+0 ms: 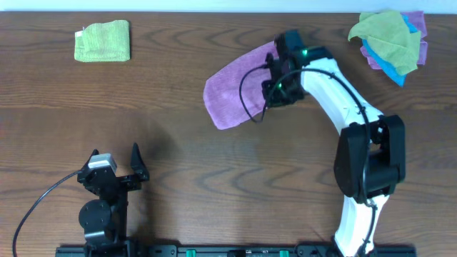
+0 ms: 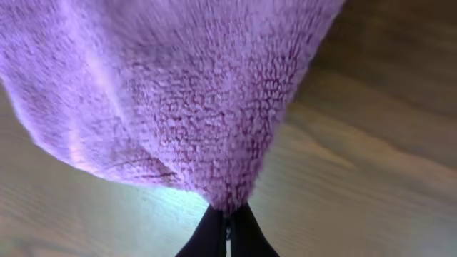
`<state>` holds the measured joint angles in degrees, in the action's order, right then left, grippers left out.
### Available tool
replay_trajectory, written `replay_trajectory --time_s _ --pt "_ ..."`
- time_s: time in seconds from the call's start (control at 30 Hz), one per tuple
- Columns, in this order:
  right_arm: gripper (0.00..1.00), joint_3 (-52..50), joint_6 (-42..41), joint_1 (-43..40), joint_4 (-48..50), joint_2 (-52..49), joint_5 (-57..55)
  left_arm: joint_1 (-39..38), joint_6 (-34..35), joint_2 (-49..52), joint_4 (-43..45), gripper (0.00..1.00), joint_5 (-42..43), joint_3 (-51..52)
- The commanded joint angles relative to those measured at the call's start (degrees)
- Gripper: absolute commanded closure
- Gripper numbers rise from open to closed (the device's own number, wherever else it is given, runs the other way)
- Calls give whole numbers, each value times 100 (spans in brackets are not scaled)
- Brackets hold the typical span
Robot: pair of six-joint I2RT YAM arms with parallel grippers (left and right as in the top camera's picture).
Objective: Fold the cloth
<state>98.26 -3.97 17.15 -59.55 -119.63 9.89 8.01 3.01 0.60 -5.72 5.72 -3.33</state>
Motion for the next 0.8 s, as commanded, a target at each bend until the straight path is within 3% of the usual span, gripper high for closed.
replay_trajectory --time_s 0.0,0.23,0.67,0.7,0.73,0.77 --pt "98 437 -179 234 -356 -26 -824 -33 20 -33 -90 5 -35 179" --pt "98 584 -590 859 -1519 -28 -1915 -33 20 -33 -92 5 -35 179" --pt "99 590 -474 1633 -1773 -26 -3324 -33 20 -33 -92 5 -35 179" --pt "97 590 -474 1641 -1779 -26 -3324 -33 20 -33 -90 5 -35 179" --pt "81 590 -468 1644 -1794 -26 -3340 -33 20 -33 -92 5 -35 179" --pt "79 590 -466 1644 -1808 -26 -3412 -33 20 -33 -92 4 -35 179"
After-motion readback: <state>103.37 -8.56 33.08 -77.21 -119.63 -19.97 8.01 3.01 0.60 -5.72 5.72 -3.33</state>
